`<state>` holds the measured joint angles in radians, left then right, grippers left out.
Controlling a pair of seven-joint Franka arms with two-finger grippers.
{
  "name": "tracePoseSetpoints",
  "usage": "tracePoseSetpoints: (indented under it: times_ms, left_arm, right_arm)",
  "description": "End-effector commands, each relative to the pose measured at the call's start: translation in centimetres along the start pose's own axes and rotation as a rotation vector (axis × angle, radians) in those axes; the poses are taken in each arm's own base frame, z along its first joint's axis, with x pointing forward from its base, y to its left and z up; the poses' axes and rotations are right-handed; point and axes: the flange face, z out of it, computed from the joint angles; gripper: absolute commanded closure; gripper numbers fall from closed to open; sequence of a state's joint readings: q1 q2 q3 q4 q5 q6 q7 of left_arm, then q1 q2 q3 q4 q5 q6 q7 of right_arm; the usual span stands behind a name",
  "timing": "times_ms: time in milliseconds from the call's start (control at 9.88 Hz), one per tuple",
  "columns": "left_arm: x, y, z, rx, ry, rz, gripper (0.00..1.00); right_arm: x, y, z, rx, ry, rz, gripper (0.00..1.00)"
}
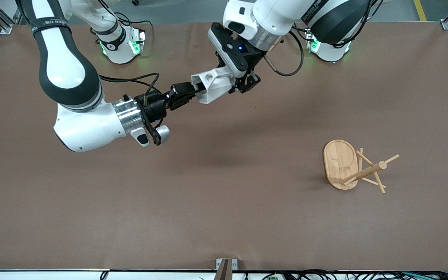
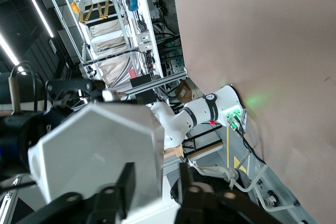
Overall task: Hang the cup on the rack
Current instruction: 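Carry the cup with the left gripper while the right gripper withdraws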
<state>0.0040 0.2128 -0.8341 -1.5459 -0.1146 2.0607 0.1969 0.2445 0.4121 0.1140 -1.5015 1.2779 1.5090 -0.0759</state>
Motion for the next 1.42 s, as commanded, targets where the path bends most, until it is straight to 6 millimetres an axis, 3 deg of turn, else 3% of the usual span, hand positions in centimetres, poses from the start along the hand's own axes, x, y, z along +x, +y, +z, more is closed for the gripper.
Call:
tracePoseSetpoints:
  times_ms: [0,101,304,506,608,911,1013,1114,1215,1316]
  left_arm:
    - [-1.2,-4.3,0.4,0.055,-0.026,-0.042,0.95]
    - [-1.8,-6.9,-0.4,0.071,-0.02,-0.082,0.95]
    - [-3.7,-11.2,-0.6,0.094,-0.031,-0.223,0.95]
    - [-4.9,-11.9,0.7,0.102,-0.056,-0.386,0.95]
    - [-6.2,-13.4,1.2,0.116,-0.075,-0.472,0.95]
    - [-12.0,-17.1,2.8,0.182,-0.16,-0.591,0.95]
    - [-13.7,-18.3,2.8,0.198,-0.179,-0.623,0.95]
    - [-15.2,-19.4,2.9,0.205,-0.199,-0.661,0.95]
    - [-16.3,-19.1,3.1,0.23,-0.216,-0.688,0.95]
    - [-18.7,-20.9,3.5,0.241,-0.245,-0.738,0.94]
  right_arm:
    - [-1.0,-0.5,-1.9,-0.058,0.031,0.009,0.0]
    - [-1.2,-0.1,-3.8,-0.125,0.059,0.009,0.0]
    - [-2.2,1.8,-9.9,-0.258,0.144,0.034,0.0]
    - [-2.9,4.7,-16.2,-0.408,0.255,0.079,0.0]
    - [-3.1,6.0,-18.5,-0.503,0.303,0.091,0.0]
    - [-4.3,9.1,-25.5,-0.772,0.438,0.13,0.0]
    - [-5.1,9.7,-27.4,-0.862,0.451,0.144,0.0]
    - [-5.8,9.0,-28.0,-0.917,0.461,0.137,0.0]
    - [-6.5,8.2,-28.6,-0.961,0.472,0.129,0.0]
    - [-7.0,7.0,-29.2,-1.009,0.487,0.116,0.0]
